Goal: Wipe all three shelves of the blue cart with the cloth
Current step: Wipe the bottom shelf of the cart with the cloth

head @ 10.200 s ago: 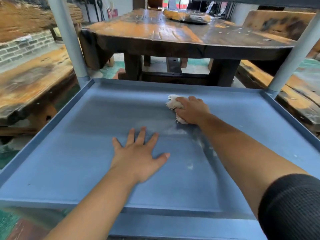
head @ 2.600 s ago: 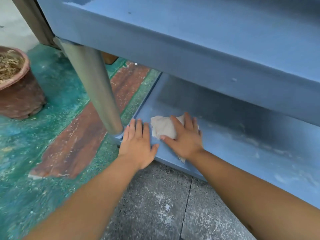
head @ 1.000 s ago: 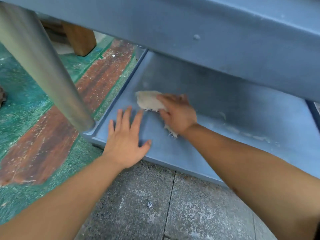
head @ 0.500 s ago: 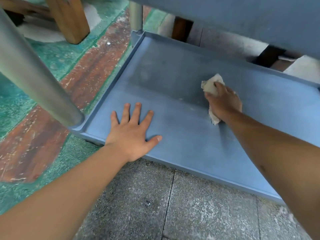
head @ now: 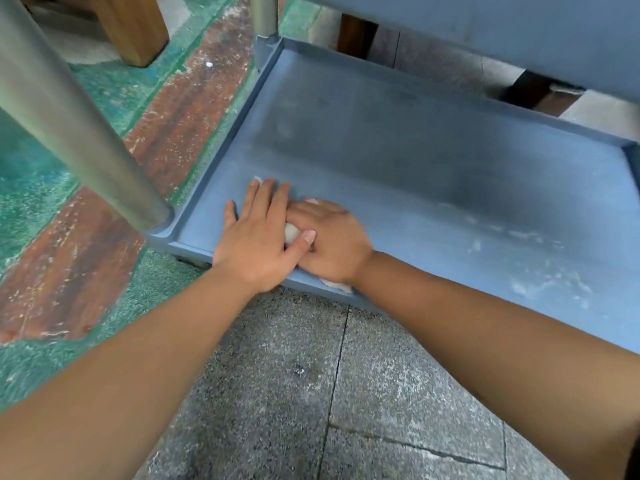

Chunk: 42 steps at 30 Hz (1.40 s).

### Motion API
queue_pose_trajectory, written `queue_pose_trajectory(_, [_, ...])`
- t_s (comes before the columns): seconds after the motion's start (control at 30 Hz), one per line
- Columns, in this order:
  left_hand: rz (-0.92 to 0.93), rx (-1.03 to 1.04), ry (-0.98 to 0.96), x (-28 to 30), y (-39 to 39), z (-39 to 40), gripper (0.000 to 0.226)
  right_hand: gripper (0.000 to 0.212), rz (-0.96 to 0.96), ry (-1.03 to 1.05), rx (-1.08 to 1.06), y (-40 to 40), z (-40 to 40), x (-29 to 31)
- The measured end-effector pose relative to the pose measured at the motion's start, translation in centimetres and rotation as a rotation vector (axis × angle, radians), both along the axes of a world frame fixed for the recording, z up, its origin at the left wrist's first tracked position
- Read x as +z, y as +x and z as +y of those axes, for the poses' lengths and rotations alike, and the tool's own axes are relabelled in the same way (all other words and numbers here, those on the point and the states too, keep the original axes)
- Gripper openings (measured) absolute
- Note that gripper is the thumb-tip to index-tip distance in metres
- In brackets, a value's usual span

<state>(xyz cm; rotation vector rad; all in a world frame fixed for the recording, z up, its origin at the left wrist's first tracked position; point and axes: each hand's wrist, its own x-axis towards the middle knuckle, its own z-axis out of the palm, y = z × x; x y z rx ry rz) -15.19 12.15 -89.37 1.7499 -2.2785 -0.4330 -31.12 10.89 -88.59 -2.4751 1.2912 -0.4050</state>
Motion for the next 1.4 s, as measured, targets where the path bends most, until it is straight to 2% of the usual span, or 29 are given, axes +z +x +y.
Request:
queue_pose_trajectory(0.1, [0.008, -0.031, -0.027, 0.1, 0.0, 0.3, 0.083, 0.042, -0.025, -0.022, -0.011, -0.2, 0.9, 0.2])
queue_pose_trajectory(0.27, [-0.036, -0.045, -0.016, -0.1, 0.0, 0.3, 0.095, 0.049, -0.023, 0.044, -0.061, -1.3, 1.1, 0.7])
queue_pose_trajectory(0.37, [-0.114, -0.056, -0.024, -0.3, 0.2, 0.1, 0.098, 0.050, -0.048, 0.081, -0.345, -6.3, 0.9, 0.8])
queue_pose_trajectory(0.5, [-0.276, -0.061, 0.025, -0.2, -0.6, -0.2, 0.092, 0.048, -0.048, -0.056, -0.783, -18.8, 1.0, 1.7])
queue_pose_trajectory(0.57, [-0.272, -0.048, 0.012, 0.1, -2.2, -0.2, 0.086, 0.047, -0.071, -0.083, -1.052, -25.3, 1.8, 2.2])
queue_pose_trajectory(0.67, [-0.255, -0.200, -0.012, 0.6, -6.4, 0.8, 0.085, 0.040, -0.072, -0.067, -1.411, -32.8, 4.4, 2.7])
queue_pose_trajectory(0.77, [-0.266, -0.279, 0.021, 0.1, -10.1, 2.1, 0.088, 0.037, 0.022, 0.003, -1.565, -37.4, 7.1, 2.3])
queue_pose_trajectory(0.87, [-0.330, -0.300, 0.022, -0.8, -10.8, 2.9, 0.090, 0.038, 0.201, 0.119, -1.589, -38.9, 8.3, 0.6])
queue_pose_trajectory(1.0, [-0.346, -0.293, 0.000, -1.2, -10.8, 2.8, 0.091, 0.047, 0.177, 0.116, -1.539, -37.1, 7.3, 0.1])
queue_pose_trajectory(1.17, [-0.341, -0.295, 0.002, -0.9, -10.8, 3.0, 0.092, 0.072, 0.110, 0.087, -1.210, -30.6, 3.2, 0.1])
queue_pose_trajectory(1.4, [-0.322, -0.345, 0.038, -0.3, -9.6, 2.4, 0.099, 0.059, 0.189, 0.078, -0.723, -17.2, -1.5, -0.7])
